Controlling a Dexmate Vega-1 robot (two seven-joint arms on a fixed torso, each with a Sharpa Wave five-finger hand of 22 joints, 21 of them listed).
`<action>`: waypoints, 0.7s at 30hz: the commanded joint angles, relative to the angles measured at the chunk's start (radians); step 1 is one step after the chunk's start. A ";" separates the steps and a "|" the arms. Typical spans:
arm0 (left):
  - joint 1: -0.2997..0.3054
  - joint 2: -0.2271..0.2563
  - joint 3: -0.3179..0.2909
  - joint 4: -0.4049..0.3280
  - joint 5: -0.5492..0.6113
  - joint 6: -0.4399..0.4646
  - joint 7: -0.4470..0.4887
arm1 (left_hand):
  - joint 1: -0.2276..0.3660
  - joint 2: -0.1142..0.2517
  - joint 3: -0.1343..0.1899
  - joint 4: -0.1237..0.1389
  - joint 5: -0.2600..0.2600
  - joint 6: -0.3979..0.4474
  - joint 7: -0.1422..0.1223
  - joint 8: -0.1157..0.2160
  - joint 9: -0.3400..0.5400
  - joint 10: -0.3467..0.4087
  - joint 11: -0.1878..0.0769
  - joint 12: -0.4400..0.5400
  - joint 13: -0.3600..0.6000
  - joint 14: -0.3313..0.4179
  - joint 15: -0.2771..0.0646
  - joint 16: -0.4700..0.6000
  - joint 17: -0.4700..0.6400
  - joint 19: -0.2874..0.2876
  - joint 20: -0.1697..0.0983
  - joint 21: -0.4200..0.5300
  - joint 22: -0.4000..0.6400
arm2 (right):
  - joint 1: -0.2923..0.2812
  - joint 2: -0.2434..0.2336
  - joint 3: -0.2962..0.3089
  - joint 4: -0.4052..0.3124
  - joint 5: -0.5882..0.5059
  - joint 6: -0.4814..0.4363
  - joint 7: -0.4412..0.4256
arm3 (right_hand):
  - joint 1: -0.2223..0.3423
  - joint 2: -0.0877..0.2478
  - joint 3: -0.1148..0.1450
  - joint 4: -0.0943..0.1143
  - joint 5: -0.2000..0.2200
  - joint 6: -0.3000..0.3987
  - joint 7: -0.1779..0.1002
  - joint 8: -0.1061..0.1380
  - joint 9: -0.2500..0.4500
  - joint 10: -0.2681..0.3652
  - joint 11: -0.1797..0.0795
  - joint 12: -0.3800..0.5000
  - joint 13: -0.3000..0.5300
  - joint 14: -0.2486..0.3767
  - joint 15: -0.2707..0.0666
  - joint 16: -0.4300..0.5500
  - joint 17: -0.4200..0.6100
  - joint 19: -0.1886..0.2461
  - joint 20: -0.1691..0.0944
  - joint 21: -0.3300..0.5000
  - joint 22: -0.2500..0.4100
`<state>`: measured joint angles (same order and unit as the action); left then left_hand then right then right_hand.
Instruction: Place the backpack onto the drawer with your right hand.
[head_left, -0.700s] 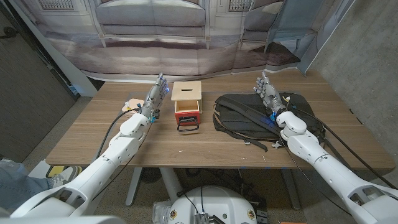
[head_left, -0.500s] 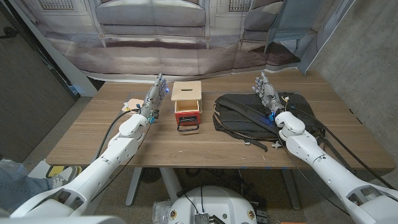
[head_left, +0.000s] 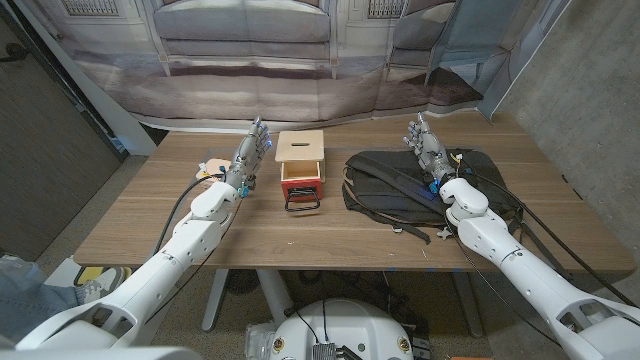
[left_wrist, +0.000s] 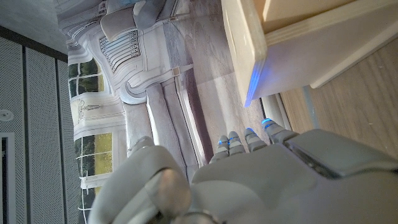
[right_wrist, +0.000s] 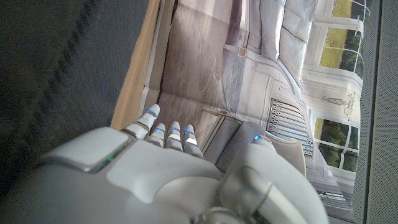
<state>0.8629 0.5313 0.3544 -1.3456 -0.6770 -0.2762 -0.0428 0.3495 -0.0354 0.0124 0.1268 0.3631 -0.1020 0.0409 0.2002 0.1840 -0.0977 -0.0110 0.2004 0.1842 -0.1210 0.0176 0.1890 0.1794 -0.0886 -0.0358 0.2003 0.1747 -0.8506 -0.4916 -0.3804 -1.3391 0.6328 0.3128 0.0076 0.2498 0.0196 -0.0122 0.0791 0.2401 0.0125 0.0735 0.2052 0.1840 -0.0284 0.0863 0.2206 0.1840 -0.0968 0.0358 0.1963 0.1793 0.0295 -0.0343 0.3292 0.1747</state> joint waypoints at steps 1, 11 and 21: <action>0.013 0.019 -0.005 -0.035 0.005 0.017 0.015 | 0.007 0.003 -0.006 0.005 0.008 -0.004 0.002 0.002 0.002 -0.005 0.000 0.005 0.001 -0.007 -0.002 0.001 0.004 -0.005 -0.021 0.001 0.004 | -0.019 -0.016 0.005 -0.048 -0.025 0.014 -0.025 | 0.015 0.002 0.002 0.003 0.003 0.007 0.002 0.002 0.003 0.017 0.004 0.007 0.002 0.007 0.002 0.004 0.004 0.013 -0.048 -0.001 0.004; 0.022 0.030 -0.007 -0.053 0.010 0.030 0.030 | 0.009 0.007 -0.006 0.004 0.009 -0.003 0.002 0.001 0.002 -0.001 -0.001 0.005 0.001 -0.006 -0.002 0.001 0.004 -0.010 -0.019 -0.001 0.004 | -0.032 -0.046 -0.004 -0.126 -0.079 0.002 -0.058 | 0.023 0.005 0.003 -0.002 0.002 0.022 0.000 0.005 0.004 0.033 0.003 0.011 0.002 0.020 0.002 0.006 0.004 0.027 -0.046 -0.002 0.004; 0.017 0.028 -0.008 -0.046 0.004 0.025 0.019 | 0.010 0.011 -0.007 0.003 0.010 -0.001 0.002 0.001 0.002 -0.001 0.000 0.005 0.001 -0.004 -0.001 0.001 0.004 -0.014 -0.017 -0.003 0.005 | -0.038 -0.059 -0.008 -0.161 -0.102 -0.001 -0.066 | 0.030 0.006 0.004 -0.007 0.001 0.029 -0.002 0.006 0.004 0.042 0.002 0.013 0.002 0.031 0.001 0.007 0.003 0.035 -0.046 -0.003 0.004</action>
<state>0.8802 0.5570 0.3486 -1.3886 -0.6708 -0.2520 -0.0234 0.3549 -0.0300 0.0124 0.1267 0.3631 -0.1019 0.0409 0.2002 0.1839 -0.0976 -0.0110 0.2004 0.1840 -0.1210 0.0176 0.1890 0.1793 -0.0940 -0.0304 0.2002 0.1745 -0.8791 -0.5348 -0.3843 -1.4555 0.5623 0.3166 -0.0434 0.2645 0.0261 -0.0080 0.0748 0.2399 0.0362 0.0678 0.2052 0.1838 0.0059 0.0838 0.2283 0.1838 -0.0741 0.0365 0.1963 0.1792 0.0530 -0.0357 0.3291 0.1746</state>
